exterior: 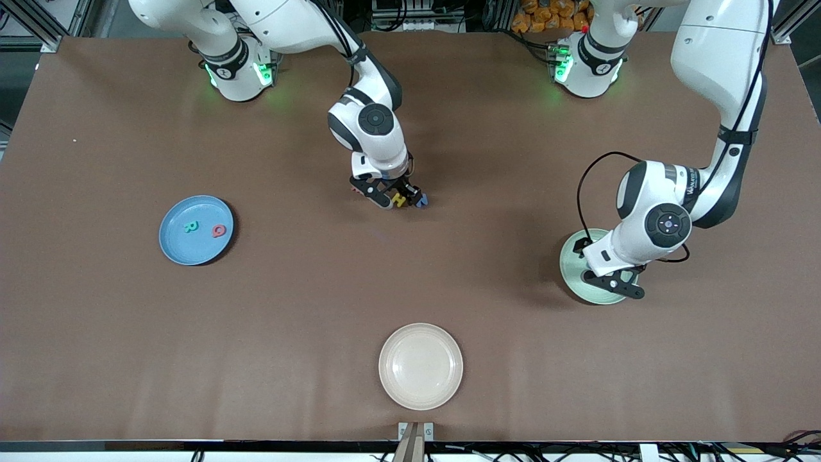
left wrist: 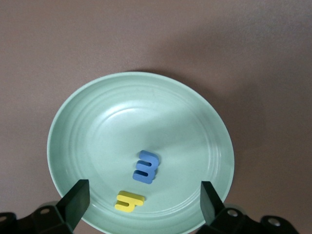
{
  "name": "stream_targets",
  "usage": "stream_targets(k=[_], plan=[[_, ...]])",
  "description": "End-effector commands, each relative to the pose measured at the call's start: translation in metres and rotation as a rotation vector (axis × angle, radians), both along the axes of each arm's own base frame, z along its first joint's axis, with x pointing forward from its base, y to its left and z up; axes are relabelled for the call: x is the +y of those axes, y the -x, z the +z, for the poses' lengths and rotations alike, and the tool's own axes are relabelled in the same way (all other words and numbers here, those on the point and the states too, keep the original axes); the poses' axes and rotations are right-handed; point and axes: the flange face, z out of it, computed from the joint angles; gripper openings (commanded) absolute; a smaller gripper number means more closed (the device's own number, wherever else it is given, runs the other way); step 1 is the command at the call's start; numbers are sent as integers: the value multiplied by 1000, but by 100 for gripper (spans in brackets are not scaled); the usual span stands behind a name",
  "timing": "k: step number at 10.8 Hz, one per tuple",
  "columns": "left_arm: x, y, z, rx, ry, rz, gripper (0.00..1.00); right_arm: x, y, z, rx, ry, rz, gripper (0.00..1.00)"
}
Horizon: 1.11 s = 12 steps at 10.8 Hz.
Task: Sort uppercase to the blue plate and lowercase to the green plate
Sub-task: 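Lower the blue m onto the green plate while the right gripper grasps letters, then release the blue m while the right gripper grasps the yellow H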
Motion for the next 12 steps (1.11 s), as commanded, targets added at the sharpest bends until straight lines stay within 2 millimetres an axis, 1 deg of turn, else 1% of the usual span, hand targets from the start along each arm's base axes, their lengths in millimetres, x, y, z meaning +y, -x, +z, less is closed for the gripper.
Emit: stream_targets(k=[1,5,6,7,10,12], plan=[[-1,0,7,-9,-12,-12,100,2,-2,-1,-26,16,7,68],[-1,1,7,-6,-7,-2,100,-5,-9,0,-28,24,7,62],[-3,0,8,-9,-7,6,100,-5,-9,-1,-28,28,14,59],[-7,1,8,-9,-7,4,100,-5,-8,-1,-36,35,35,54],[-9,1,10,-12,-6,1,100,-4,-6,-3,-36,37,41,51],[-17,3,10,-13,-5,-2,100,-3,-5,-4,-35,38,44,46]])
